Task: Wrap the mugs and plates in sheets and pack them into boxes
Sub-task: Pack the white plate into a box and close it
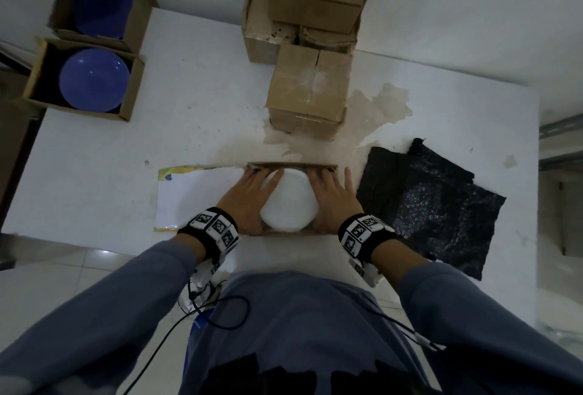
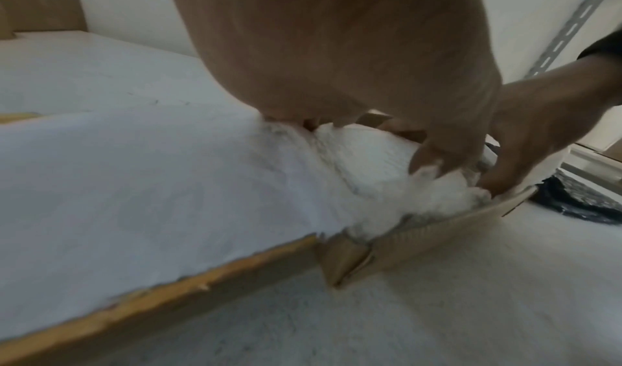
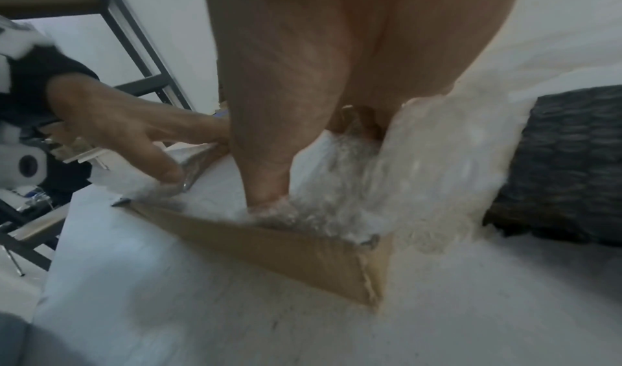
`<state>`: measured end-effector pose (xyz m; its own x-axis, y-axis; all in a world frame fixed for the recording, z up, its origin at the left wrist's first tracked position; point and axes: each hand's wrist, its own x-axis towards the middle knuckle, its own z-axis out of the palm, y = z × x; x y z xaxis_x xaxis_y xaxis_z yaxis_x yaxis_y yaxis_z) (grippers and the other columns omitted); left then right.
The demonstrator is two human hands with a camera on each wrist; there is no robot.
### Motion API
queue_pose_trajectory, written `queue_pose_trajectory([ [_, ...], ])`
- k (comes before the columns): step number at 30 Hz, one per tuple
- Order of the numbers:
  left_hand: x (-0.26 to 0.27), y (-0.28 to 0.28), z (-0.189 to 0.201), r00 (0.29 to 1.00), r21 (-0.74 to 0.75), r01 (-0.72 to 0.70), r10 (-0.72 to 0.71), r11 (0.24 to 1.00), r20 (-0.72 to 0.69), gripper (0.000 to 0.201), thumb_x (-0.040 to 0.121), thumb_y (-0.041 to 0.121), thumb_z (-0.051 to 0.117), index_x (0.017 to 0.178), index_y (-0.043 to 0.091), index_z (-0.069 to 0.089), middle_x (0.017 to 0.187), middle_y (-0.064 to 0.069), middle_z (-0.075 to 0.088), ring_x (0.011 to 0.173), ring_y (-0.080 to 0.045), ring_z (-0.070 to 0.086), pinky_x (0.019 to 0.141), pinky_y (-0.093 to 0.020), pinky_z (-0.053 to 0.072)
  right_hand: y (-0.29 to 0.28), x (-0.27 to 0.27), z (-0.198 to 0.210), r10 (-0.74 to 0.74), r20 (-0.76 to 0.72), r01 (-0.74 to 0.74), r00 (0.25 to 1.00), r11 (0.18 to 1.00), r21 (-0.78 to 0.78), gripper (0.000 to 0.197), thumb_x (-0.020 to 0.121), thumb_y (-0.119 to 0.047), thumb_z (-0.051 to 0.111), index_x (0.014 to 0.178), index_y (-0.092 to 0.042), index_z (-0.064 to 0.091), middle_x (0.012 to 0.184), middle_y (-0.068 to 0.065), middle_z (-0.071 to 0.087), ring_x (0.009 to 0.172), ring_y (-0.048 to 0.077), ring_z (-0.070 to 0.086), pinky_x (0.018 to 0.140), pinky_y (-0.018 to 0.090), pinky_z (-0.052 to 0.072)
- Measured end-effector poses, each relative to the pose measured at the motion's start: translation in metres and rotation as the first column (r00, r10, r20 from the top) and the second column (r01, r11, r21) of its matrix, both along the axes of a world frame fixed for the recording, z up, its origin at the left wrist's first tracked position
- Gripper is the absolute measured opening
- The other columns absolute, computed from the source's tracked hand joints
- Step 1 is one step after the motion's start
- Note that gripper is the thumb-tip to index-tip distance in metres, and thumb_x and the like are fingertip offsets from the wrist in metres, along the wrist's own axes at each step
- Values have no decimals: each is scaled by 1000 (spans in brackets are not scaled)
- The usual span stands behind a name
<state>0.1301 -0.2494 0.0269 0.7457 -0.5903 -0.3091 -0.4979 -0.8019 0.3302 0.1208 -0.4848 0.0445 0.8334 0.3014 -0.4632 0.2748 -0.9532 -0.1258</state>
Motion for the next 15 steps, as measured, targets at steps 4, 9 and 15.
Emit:
queue_pose_trajectory([
  [4,-1,3,5,999,-20,-24,23,1000,-36,119,67,77,57,155,8,17,149,-18,35,136,-36,33,120,-46,15,-3,1,4,-19,-65,22,998,999,42,130,52,-83,65,152,-23,7,150,8,24,142,30,20,113,66,-5],
  [9,-2,1,2,1000,-18,-13,13,1000,-10,125,60,82,59,153,8,21,144,-17,40,131,-35,40,117,-46,24,-3,0,6,26,-78,-26,997,1000,6,129,59,-80,65,153,-20,2,153,11,18,144,30,13,112,69,-4],
  [15,2,-4,8,1000,32,-6,5,999,17,119,59,77,50,150,5,27,133,-18,47,119,-37,47,109,-46,34,-5,0,0,49,-60,-50,997,999,-19,129,57,-76,70,153,-19,4,149,11,23,142,32,19,109,74,-1],
])
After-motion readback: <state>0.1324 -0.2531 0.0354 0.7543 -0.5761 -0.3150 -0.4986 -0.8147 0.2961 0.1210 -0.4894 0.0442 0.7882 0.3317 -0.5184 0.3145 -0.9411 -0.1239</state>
